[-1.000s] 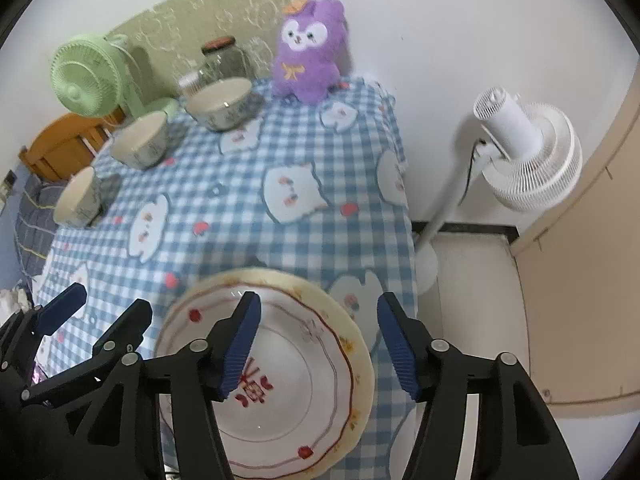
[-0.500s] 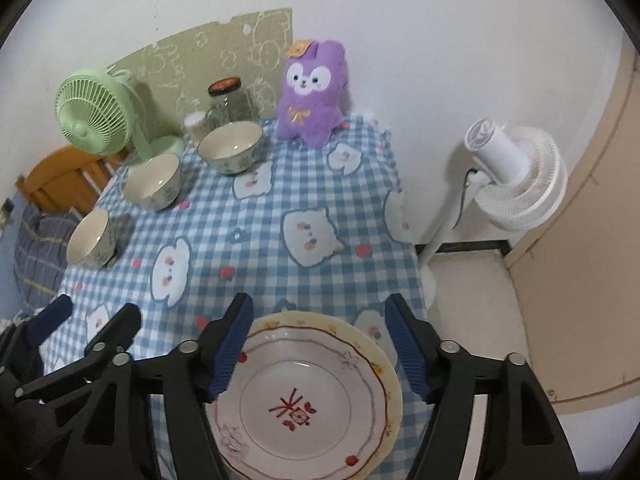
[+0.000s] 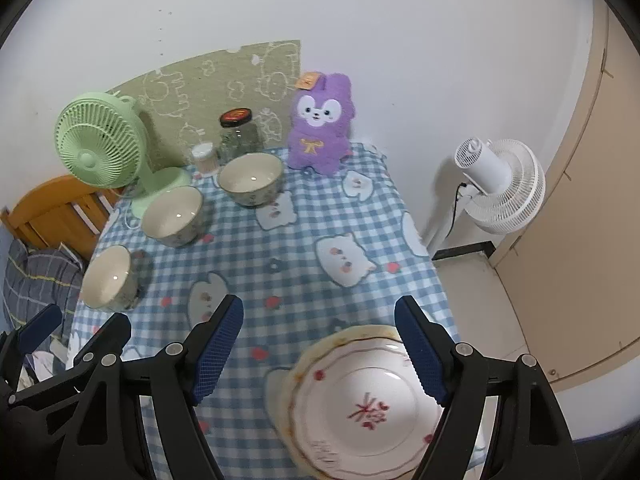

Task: Organize plates and bowls
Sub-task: 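Lower the plate stack onto the table and open both grippers, then move both grippers toward the large cream bowl near the green fan, then grip the large cream bowl rim with both grippers, then lift the large cream bowl with both grippers toward the plate stack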

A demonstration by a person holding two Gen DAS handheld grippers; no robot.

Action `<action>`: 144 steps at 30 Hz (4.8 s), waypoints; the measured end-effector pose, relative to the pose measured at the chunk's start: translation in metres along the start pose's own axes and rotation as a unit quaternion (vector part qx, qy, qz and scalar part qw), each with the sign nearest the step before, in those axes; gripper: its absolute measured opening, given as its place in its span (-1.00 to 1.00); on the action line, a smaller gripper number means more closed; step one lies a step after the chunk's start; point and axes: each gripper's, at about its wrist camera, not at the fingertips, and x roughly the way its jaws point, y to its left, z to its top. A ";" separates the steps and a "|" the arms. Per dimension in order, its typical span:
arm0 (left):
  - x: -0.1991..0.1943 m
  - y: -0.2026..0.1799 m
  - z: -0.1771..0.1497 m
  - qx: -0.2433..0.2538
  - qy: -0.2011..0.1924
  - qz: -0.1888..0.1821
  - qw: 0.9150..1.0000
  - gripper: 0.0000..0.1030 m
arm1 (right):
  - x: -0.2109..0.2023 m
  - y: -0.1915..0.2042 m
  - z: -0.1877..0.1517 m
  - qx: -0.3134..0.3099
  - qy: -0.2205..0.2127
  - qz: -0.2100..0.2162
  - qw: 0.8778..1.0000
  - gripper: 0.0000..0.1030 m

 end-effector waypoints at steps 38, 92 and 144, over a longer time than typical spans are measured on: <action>0.114 0.158 0.029 -0.001 0.037 0.026 0.999 0.66 | 0.095 0.207 0.019 -0.044 0.001 0.089 0.995 0.57; 0.225 0.205 0.004 -0.045 0.106 0.036 0.993 -0.57 | 0.224 0.288 -0.003 -0.071 0.118 0.100 0.985 -0.67; 0.105 0.127 -0.008 -0.035 0.064 0.024 0.997 -0.66 | 0.096 0.190 -0.016 -0.040 0.072 0.075 0.994 -0.69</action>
